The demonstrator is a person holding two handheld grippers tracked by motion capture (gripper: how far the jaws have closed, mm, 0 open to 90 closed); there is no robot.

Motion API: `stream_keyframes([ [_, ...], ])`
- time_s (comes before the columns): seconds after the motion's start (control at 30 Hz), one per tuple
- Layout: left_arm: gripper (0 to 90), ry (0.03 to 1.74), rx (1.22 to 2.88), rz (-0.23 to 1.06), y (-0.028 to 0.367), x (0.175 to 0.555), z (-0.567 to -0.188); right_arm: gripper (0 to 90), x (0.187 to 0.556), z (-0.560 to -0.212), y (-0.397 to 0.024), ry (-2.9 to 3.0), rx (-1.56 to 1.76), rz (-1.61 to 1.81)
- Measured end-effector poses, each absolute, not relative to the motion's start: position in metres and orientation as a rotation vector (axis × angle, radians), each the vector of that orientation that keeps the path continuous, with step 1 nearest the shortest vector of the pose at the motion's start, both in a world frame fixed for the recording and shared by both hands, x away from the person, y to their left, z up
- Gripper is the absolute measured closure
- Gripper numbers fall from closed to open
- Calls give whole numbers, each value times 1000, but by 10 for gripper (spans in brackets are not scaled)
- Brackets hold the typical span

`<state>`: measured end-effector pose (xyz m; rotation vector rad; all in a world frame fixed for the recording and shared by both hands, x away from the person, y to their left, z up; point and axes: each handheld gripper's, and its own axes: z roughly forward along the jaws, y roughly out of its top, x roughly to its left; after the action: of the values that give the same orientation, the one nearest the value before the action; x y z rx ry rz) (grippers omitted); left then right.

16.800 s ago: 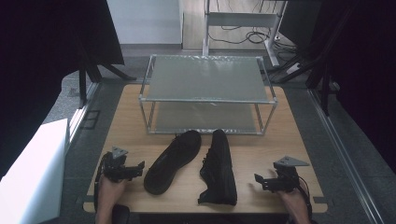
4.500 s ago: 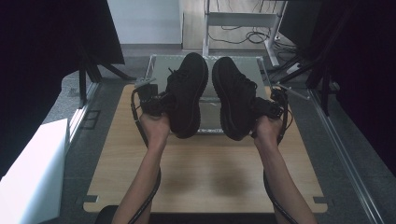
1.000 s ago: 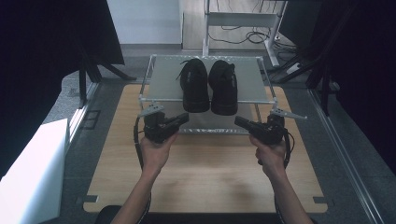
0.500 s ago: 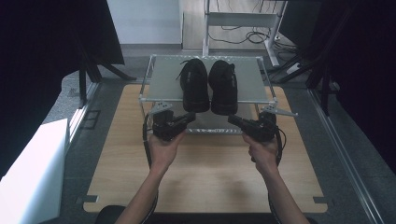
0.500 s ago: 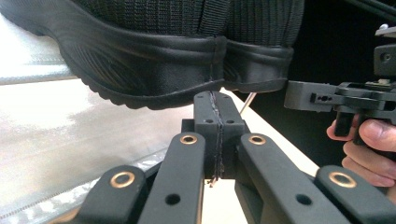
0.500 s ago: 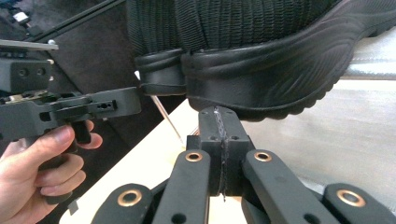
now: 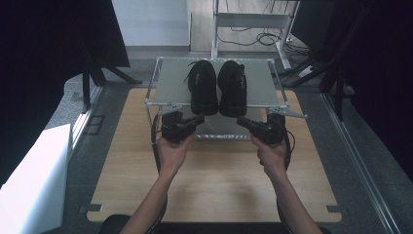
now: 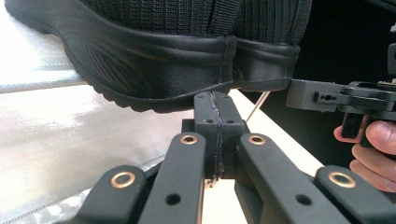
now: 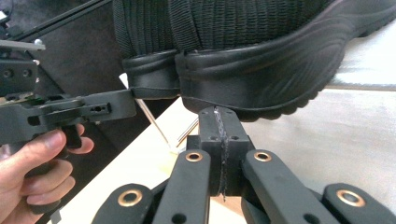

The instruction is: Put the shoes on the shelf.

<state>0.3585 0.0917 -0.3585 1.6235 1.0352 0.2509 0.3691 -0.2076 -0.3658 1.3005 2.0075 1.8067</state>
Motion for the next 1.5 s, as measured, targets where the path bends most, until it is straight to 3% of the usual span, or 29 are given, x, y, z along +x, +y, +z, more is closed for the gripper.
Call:
stream_keyframes([
  [1.5, 898, 1164, 1616, 180, 83, 424, -365, 900, 432, -380, -194, 1894, 1532, 1797],
])
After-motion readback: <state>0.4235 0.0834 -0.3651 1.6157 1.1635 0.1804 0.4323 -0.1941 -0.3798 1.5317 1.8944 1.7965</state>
